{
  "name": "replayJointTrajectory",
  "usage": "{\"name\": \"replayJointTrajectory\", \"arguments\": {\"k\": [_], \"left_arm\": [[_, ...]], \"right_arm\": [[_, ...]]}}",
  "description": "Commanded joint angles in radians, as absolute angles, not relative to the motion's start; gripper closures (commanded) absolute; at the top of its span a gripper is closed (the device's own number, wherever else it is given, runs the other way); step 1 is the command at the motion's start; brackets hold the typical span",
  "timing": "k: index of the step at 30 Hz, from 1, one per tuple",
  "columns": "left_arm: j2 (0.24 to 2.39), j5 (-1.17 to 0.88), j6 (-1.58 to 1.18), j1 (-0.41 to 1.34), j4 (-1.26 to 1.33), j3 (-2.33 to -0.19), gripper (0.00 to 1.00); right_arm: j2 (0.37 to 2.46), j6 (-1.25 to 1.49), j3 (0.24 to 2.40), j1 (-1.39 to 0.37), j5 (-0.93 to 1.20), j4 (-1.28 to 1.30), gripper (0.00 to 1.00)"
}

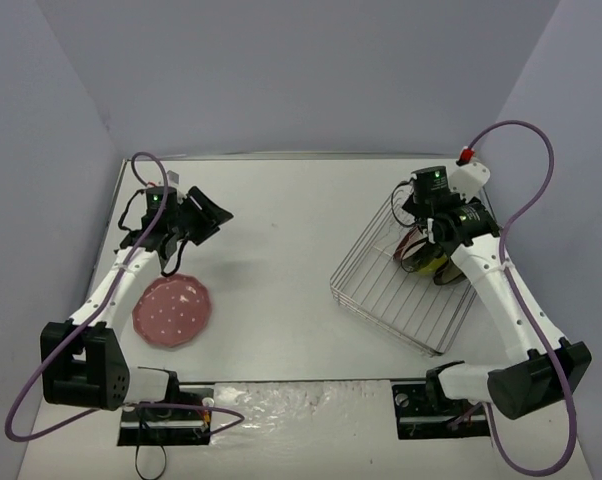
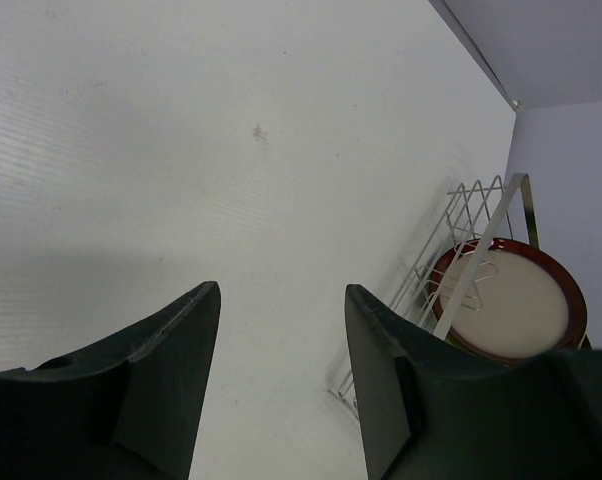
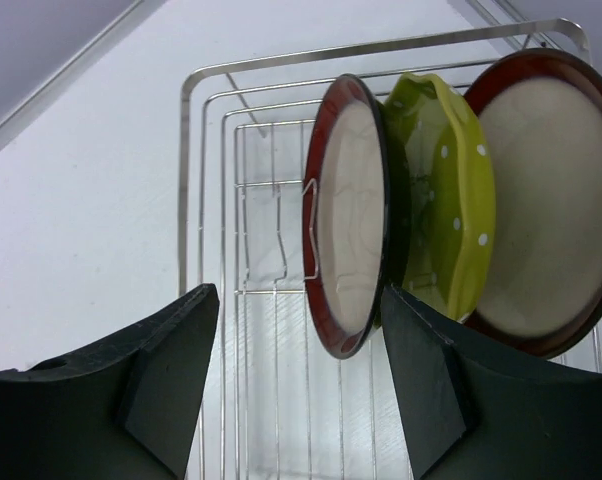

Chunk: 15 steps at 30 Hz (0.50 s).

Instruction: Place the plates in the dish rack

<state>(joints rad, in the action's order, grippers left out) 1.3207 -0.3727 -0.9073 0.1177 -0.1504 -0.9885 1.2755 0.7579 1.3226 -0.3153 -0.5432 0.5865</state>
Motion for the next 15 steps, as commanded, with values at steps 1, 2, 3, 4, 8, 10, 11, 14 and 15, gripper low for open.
{"name": "replayJointTrajectory", "arguments": {"k": [1,2,3,4,8,10,11,14,15], "left_arm": [[1.242,-0.324,-0.875,0.123,-0.179,-1.066,0.51],[1.234,-0.314,-0.874,0.123,-0.189,-1.066,0.51],[1.225,-0.305,-0.873,0.123,-0.198,-1.065,0.51],[1.218,-0.295,-0.872,0.123,-0.208,-1.065,0.51],[1.193,-0.244,-0.871,0.123,-0.248,-1.074,0.51],[1.181,-0.215,-0.868,0.123,-0.276,-1.087,0.51],[1.171,-0.199,-0.861,0.123,-0.301,-1.098,0.51],[1.124,-0.129,-0.841,0.121,-0.391,-1.123,0.51],[1.115,-0.111,-0.831,0.122,-0.409,-1.130,0.51]], "right_arm": [[1.256,0.728,1.425,-0.372,-0.521,0.590,0.36],[1.271,0.719,1.444,-0.387,-0.498,0.584,0.36],[1.287,0.711,1.462,-0.402,-0.477,0.579,0.36],[1.304,0.701,1.478,-0.417,-0.455,0.569,0.35],[1.395,0.664,1.516,-0.477,-0.358,0.493,0.35],[1.453,0.642,1.531,-0.516,-0.300,0.457,0.34],[1.482,0.635,1.545,-0.533,-0.269,0.437,0.34],[1.581,0.611,1.557,-0.598,-0.163,0.366,0.34],[1.607,0.611,1.548,-0.610,-0.106,0.325,0.34]]}}
